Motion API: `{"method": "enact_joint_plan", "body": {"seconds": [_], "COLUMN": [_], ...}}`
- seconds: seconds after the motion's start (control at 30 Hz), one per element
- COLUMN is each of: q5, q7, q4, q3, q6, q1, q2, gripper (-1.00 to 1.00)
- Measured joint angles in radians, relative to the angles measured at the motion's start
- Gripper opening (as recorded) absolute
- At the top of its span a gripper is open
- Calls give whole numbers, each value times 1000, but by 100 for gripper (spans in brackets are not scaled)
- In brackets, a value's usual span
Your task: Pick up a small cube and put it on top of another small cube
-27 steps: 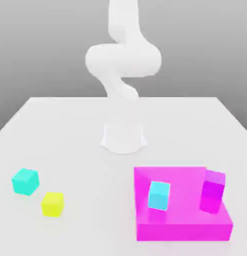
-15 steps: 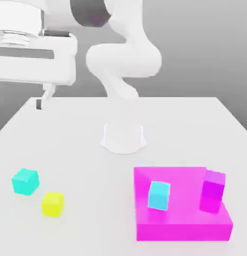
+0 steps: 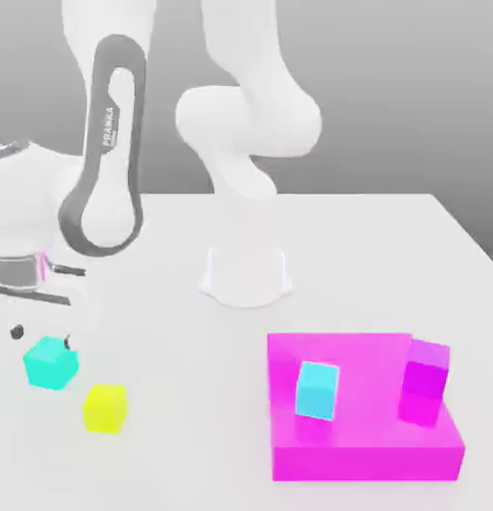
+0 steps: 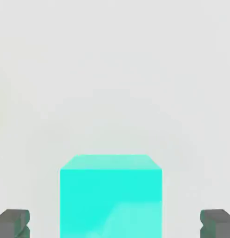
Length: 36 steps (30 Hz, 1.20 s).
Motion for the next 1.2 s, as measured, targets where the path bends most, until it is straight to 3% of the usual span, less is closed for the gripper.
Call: {"method": "enact_joint_plan", "body": {"seconds": [0.03, 0.27, 0.47, 0.7, 0.87, 1.07, 1.1, 1.2], "q5": [27, 25, -262, -411, -452, -306, -281, -281], "q7": [-21, -20, 195, 391, 490, 398, 380, 380], "q4": [6, 6, -43, -44, -38, -28, -27, -27], "q3": [36, 39, -136, -94, -43, -5, 4, 4], "q6": [19, 18, -120, -225, -284, -131, -108, -108], "q1": [-30, -34, 78, 203, 285, 290, 285, 285], "q2": [24, 25, -174, -293, -349, -178, -151, -151], "gripper": [-100, -100, -100, -100, -100, -100, 100, 100]}}
